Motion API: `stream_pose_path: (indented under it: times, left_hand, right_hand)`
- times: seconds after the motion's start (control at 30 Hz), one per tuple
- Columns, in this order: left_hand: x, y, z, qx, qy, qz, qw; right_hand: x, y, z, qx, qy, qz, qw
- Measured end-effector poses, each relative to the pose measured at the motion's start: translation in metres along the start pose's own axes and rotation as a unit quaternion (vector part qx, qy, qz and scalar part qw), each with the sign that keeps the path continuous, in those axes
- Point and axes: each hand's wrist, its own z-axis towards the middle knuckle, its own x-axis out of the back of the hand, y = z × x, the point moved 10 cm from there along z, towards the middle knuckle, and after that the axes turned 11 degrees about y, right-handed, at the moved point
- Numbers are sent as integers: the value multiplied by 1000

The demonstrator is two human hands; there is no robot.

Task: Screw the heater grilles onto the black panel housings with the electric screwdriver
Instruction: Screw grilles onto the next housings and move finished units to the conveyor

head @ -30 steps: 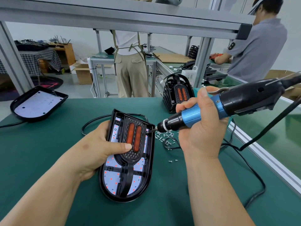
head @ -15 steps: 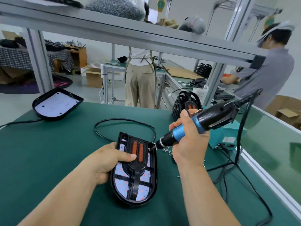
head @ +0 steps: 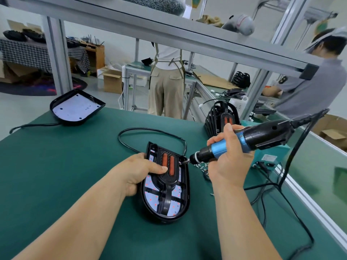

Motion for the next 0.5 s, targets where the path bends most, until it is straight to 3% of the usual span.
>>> stream_pose_path:
  times: [0.5]
  left_hand:
    - [2,-1,1,2,5,12,1000]
  right_hand:
    - [0,-1,0,21,-13,-10,1000]
